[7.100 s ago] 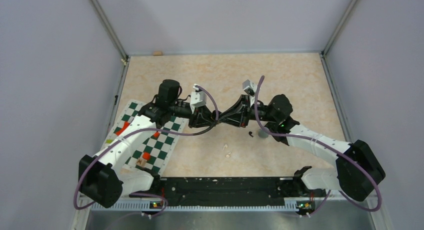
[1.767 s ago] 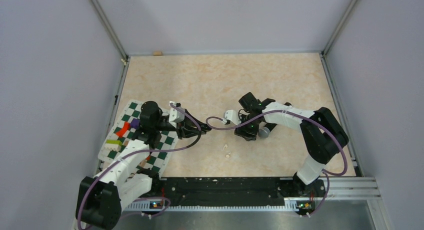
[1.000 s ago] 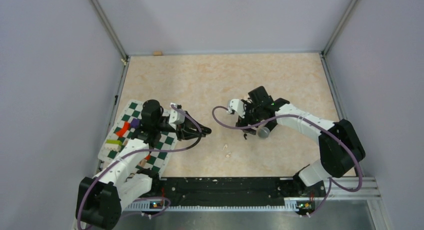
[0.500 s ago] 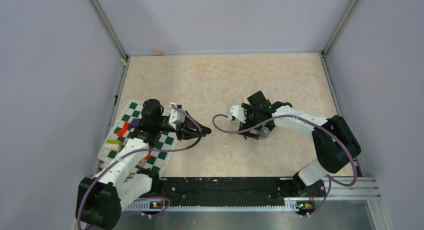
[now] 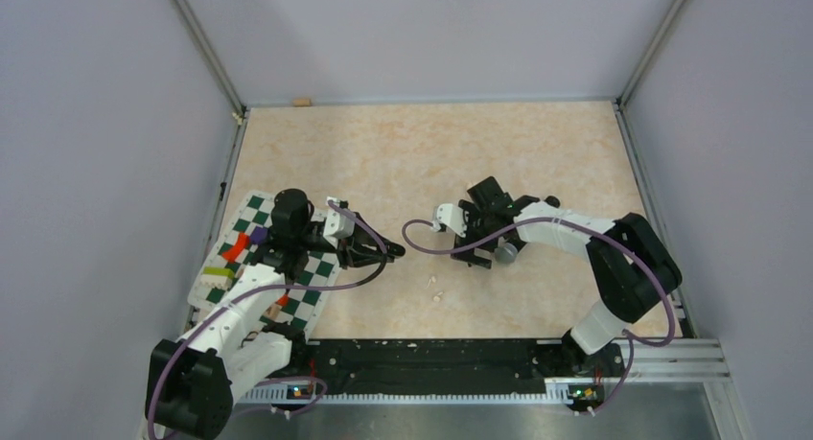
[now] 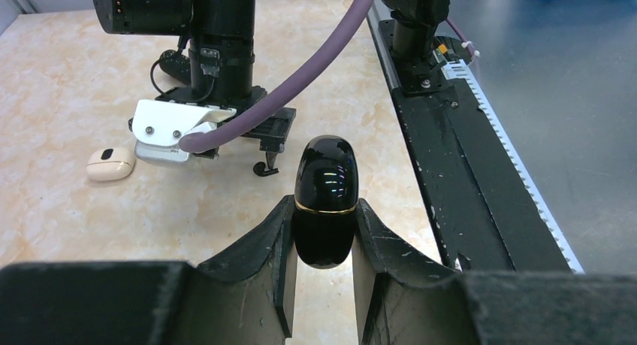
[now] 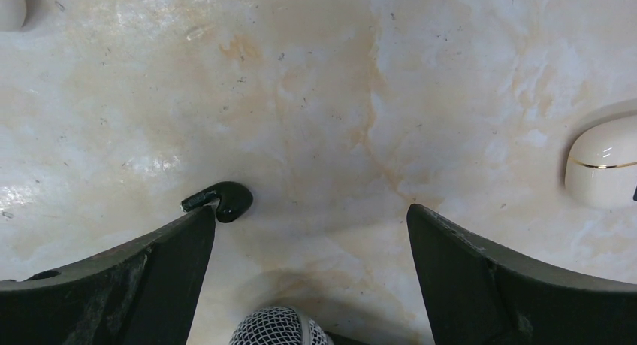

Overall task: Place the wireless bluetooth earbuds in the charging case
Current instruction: Adjust the earbud at the center of the board.

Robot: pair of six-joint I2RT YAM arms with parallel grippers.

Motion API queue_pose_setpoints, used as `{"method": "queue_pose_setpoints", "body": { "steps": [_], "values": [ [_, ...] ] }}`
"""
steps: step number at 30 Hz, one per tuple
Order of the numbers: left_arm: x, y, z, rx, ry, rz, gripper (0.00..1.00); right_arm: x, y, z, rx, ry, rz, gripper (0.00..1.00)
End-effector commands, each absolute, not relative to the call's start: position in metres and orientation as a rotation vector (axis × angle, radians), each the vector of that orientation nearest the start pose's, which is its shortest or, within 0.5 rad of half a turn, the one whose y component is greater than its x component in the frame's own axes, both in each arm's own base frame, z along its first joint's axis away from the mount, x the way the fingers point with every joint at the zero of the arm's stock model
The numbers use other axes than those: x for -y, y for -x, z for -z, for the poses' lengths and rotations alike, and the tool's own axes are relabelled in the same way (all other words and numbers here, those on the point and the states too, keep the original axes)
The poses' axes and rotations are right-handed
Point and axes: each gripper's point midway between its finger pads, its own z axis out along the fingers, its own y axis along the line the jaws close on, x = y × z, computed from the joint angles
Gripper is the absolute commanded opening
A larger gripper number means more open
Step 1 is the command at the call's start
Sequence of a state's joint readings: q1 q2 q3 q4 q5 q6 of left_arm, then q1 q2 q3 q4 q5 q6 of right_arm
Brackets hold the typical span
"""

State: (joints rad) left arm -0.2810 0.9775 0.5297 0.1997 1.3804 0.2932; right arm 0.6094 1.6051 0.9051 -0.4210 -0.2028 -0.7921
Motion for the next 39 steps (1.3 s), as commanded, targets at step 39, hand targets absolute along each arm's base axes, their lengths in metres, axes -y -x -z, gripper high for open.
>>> {"method": "queue_pose_setpoints", "body": {
  "steps": [39],
  "values": [
    [0.232, -0.182, -0.214, -1.158, -1.354, 1.223, 0.0, -0.3, -0.206, -0.287, -1.133, 1.481, -0.82, 0.99]
  ]
}}
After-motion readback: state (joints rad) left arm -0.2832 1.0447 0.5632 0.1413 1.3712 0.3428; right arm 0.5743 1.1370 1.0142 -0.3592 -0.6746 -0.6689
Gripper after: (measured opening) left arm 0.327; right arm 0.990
